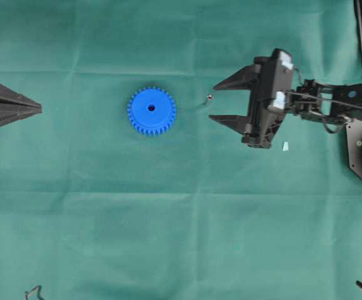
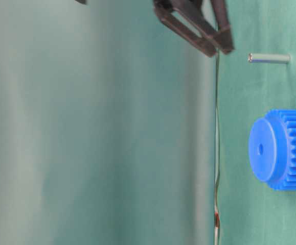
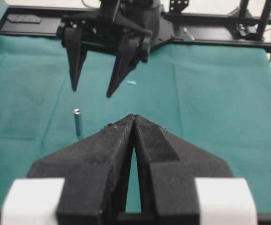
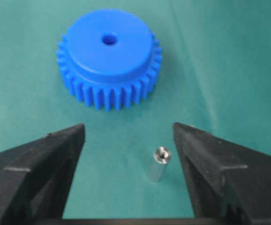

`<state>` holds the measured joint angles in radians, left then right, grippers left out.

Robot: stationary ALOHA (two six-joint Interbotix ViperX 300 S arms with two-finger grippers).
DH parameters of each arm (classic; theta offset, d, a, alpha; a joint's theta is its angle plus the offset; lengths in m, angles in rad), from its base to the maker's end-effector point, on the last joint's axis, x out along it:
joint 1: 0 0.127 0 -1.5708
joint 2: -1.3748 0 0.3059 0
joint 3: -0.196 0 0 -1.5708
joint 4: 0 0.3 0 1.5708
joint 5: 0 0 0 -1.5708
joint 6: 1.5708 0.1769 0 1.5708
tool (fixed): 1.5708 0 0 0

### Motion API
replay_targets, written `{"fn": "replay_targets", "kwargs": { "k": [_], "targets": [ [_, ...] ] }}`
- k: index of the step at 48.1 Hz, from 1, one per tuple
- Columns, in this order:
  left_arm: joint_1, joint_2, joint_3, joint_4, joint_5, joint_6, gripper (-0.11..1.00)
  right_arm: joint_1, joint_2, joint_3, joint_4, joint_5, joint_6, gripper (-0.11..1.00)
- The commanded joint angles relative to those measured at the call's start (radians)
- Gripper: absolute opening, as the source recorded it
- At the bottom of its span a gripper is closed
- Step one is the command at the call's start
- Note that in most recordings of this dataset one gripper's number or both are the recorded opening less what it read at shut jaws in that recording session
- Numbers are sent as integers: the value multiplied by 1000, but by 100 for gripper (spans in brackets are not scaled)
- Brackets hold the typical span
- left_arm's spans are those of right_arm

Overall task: Insert the shaft into the center hole of the gear.
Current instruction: 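Move the right gripper open toward the silver shaft right of the gear, then close the right gripper on the silver shaft, holding it upright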

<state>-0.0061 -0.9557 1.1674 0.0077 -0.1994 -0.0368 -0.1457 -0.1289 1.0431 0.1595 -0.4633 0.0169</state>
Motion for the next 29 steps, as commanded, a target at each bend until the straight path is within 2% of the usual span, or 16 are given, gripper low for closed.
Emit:
{"fn": "replay_targets", "kwargs": {
  "k": [1,10,21,29],
  "targets": [
    [-2,6,-21,3,2,0,0,-2,51,-18,25,-52,0,80],
    [0,8,-21,2,11,0,0,-3,140,-20,64,-101,2,77],
    [-2,6,-21,3,12,-2,0,-2,160,-11,77,-152,0,75],
    [-2,6,-21,2,14,-2,0,-2,158,-14,78,-153,2,64]
  ]
}}
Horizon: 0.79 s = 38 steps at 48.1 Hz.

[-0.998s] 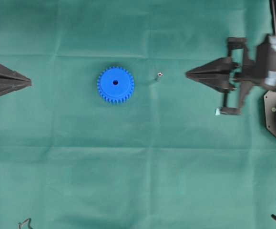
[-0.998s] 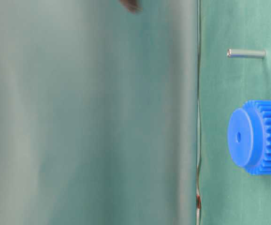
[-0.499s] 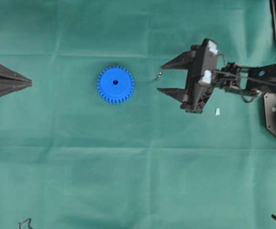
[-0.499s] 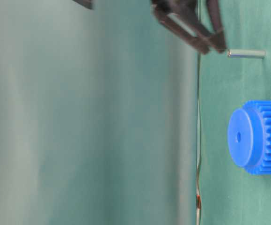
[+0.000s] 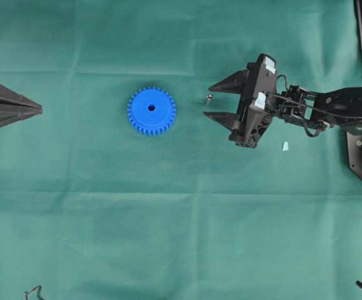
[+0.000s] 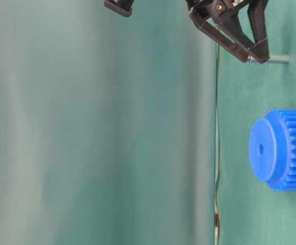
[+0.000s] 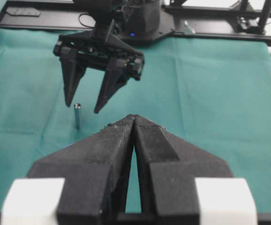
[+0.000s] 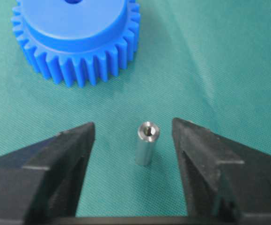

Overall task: Insert the shaft into the center hole of the gear.
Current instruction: 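Close the right gripper on the silver shaft, holding it upright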

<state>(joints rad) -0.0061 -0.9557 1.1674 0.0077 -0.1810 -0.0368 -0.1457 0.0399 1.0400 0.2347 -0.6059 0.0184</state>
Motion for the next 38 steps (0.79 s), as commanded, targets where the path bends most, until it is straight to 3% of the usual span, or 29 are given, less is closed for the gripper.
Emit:
{"fn": "replay_targets", "kwargs": {
  "k": [1,11,26,38],
  "targets": [
    [0,6,-21,2,-3,-2,0,-2,-11,-8,3,-9,-2,61],
    [-2,6,-21,2,11,-2,0,-2,-9,-14,3,21,0,18],
    [-2,6,-21,2,20,-2,0,-2,-20,-18,3,29,0,17],
    [0,6,-21,2,20,-2,0,-6,-146,-20,3,110,-14,17]
  ]
}}
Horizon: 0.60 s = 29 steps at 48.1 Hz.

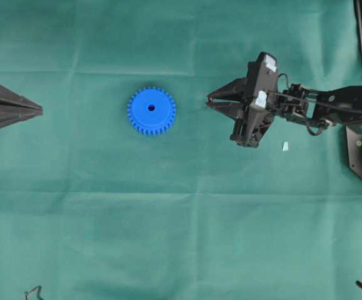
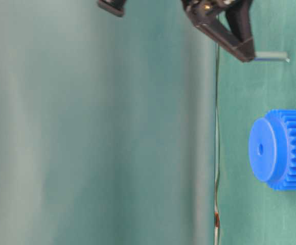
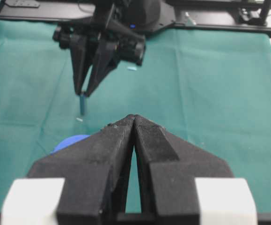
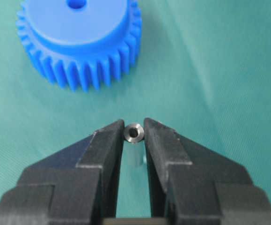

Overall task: Insert the shaft into the center hole of the gear.
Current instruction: 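Close the right gripper on the silver shaft, holding it upright, then carry the shaft with the right gripper over the blue gear's center hole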

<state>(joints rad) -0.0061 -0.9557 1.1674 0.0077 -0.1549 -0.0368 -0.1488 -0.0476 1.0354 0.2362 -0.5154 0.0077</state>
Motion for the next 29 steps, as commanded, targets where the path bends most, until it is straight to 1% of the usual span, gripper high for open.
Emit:
{"fn": "replay_targets", "kwargs": {
  "k": [1,7,14,21,29],
  "targets": [
    [-2,6,-21,3,-6,-2,0,-5,-69,-17,2,29,-5,17],
    [0,6,-23,2,-5,-2,0,-5,-127,-26,2,95,-15,17],
    [-2,6,-23,2,-5,-2,0,-3,-138,-61,0,146,-18,17],
    [-2,6,-23,2,-5,-2,0,-2,-103,-117,-2,155,-20,17],
    [-2,6,-21,3,-5,-2,0,11,-18,-229,-9,184,-25,17]
  ]
}}
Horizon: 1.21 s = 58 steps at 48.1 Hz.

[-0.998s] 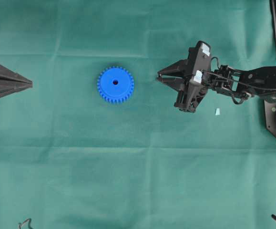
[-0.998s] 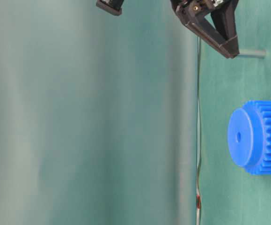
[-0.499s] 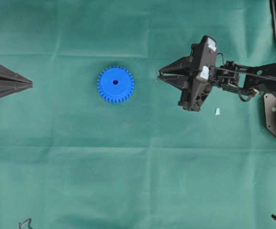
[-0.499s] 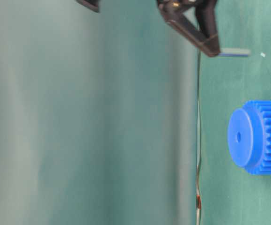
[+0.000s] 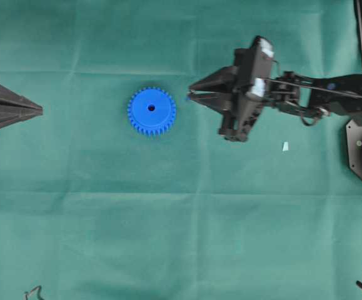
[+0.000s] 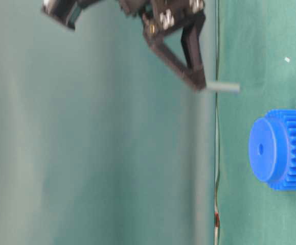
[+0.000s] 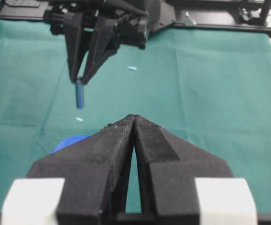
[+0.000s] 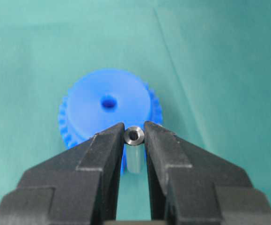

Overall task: Insert the shaft into the center hole of the gear.
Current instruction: 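Carry the shaft with the right gripper over the blue gear's center hole, then lower the shaft into the gear's center hole with the right gripper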

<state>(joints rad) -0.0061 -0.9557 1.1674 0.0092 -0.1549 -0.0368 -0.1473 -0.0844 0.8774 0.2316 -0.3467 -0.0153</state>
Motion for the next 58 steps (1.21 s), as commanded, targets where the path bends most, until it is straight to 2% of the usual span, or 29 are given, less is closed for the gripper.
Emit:
{"fn": "replay_targets", "kwargs": {
  "k": [1,9,19,58],
  "targets": [
    [0,6,-23,0,-5,-2,0,9,28,-83,-6,21,-2,17],
    [0,6,-21,0,-5,-2,0,21,98,-192,-28,64,-2,17],
    [0,8,-21,0,-3,-2,0,29,138,-256,-32,87,-2,17],
    [-2,6,-21,0,8,-2,0,29,230,-258,-26,61,9,17]
  ]
}}
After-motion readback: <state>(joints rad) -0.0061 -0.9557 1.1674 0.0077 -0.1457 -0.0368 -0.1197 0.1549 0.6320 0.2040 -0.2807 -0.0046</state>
